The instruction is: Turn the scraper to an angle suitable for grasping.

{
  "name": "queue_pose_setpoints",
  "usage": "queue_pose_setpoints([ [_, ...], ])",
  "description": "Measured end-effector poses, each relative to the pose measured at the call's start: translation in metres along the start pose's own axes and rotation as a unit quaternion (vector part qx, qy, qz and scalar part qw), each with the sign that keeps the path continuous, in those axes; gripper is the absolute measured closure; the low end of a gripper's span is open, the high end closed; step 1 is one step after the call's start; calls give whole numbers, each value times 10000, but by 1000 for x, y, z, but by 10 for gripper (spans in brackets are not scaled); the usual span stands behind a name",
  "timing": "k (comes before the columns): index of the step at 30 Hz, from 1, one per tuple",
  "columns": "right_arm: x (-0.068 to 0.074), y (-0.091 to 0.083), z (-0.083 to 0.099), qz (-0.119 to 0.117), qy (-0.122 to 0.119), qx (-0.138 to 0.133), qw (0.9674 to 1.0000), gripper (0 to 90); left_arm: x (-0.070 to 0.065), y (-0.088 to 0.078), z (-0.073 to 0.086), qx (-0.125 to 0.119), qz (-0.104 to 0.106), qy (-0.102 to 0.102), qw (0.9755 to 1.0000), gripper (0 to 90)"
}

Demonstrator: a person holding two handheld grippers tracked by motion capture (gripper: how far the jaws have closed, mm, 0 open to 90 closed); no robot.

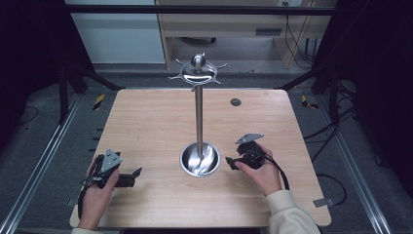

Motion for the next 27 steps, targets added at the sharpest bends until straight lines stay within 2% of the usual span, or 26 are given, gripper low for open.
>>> queue_pose_setpoints([
  [3, 1, 2, 2, 92, -102, 50, 9999, 428, 0, 0, 0, 3, -3, -4, 10000, 26],
  [5, 0, 2, 5, 62, -155, 145, 9998, 627, 0, 0, 0, 2, -9, 3, 10000, 26],
  [6, 0, 2, 5, 62, -155, 145, 9998, 627, 0, 0, 0, 2, -9, 3, 10000, 26],
  [7, -5, 1, 6, 117, -115, 169, 9997, 727, 0, 0, 0, 2, -5, 1, 10000, 26],
  [9, -7, 0, 7, 130, -97, 176, 9997, 760, 0, 0, 0, -3, -2, 11, 10000, 26],
  [13, -17, 0, 12, 143, 91, 271, 9995, 893, -2, 0, -1, 7, 16, 27, 10000, 26],
  [18, -24, 2, 16, 220, 187, 434, 9986, 900, -2, 1, 0, 17, 20, 32, 10000, 26],
  [27, -34, 3, 17, 316, 314, 409, 9982, 900, -2, 1, 0, 21, 15, 36, 10000, 26],
])
Point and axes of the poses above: each handheld gripper's, and its own axes: y roughly forward along the jaws, z roughly out of its underside, x roughly to its left, the point moved 9 cm from there along y, roughly forward along the jaws, and after that the axes turned 13 degrees about y, right-handed, at the moved point
